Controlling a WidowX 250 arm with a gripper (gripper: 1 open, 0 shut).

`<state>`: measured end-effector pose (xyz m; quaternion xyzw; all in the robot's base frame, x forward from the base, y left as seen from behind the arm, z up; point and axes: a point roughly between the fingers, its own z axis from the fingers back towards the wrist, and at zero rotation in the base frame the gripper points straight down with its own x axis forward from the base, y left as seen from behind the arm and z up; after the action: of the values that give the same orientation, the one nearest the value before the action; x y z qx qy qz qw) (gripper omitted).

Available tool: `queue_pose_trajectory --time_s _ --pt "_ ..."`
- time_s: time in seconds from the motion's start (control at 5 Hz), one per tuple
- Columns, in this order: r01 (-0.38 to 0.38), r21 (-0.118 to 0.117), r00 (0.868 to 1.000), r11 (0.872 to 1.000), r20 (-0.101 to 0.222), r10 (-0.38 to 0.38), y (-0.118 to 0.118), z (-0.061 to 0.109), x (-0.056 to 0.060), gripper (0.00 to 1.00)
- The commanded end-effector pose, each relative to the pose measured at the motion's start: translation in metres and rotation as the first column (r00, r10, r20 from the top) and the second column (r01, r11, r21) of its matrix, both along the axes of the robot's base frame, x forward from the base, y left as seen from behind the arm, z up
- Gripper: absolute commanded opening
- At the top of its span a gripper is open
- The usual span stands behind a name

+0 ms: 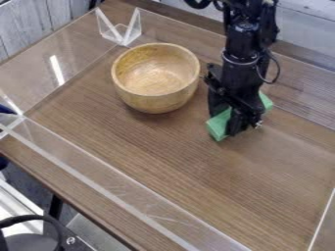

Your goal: Put the green block in the brown bowl

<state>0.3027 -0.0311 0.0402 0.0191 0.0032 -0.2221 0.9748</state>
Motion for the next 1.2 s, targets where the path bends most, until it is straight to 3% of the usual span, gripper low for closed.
queue_pose_trajectory --time_s 0.0,0.2,0.6,1.0 --pt "-0.017 -0.039 0.998 0.999 0.06 0.019 0.01 0.015 0.017 0.0" --pt "-0.043 -0.069 0.998 0.997 0.035 0.046 0.02 0.008 0.02 0.0" --pt "0.001 -0.077 1.0 0.997 0.0 -0.001 0.025 0.002 0.024 0.0" --pt "-0.04 -0.115 0.999 0.993 -0.014 0.038 0.027 0.001 0.024 0.0"
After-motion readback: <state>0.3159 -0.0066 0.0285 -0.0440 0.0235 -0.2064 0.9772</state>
